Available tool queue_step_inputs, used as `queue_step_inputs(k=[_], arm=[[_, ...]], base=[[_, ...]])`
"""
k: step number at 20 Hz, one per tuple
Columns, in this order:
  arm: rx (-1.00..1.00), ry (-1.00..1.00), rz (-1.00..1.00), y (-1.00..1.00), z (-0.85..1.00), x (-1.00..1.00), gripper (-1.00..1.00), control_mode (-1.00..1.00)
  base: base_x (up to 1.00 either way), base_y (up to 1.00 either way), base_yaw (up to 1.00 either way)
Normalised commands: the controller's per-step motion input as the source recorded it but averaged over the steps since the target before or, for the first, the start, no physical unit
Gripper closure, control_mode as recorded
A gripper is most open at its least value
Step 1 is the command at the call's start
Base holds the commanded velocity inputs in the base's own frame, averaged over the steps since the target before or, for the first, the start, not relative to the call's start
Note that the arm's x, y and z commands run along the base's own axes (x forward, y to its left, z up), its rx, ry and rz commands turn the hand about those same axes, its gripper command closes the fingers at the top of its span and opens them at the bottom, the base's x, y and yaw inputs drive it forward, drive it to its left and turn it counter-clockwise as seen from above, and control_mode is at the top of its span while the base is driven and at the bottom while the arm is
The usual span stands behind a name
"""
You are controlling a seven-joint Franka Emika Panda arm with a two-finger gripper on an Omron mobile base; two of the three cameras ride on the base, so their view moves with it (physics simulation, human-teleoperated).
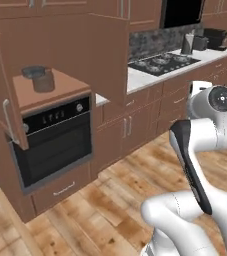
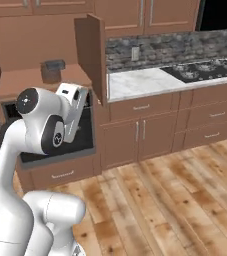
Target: Pick the candle and jar from the dining table and place them in the open cabinet. Close the cabinet after placing the objects.
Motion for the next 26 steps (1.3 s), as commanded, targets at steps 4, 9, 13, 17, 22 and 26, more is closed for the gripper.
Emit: queue_step_inputs(k=[4, 9, 13, 17, 22, 26], arm=[[0.0, 0.0, 0.0, 0.0, 0.0, 0.0, -1.0, 1.0], [0.0, 0.0, 0.0, 0.0, 0.0, 0.0, -1.0, 1.0], [0.0, 0.0, 0.0, 0.0, 0.0, 0.0, -1.0, 1.0], [0.0, 0.0, 0.0, 0.0, 0.0, 0.0, -1.0, 1.0], [0.0, 0.0, 0.0, 0.0, 0.0, 0.0, -1.0, 1.0], [0.0, 0.0, 0.0, 0.0, 0.0, 0.0, -1.0, 1.0]], base=[[-0.91, 0.0, -0.61], [-0.59, 0.0, -0.65], [-0.18, 0.01, -0.69], [0.0, 0.1, -0.69], [0.0, 0.1, -0.7], [0.0, 0.14, -0.69]])
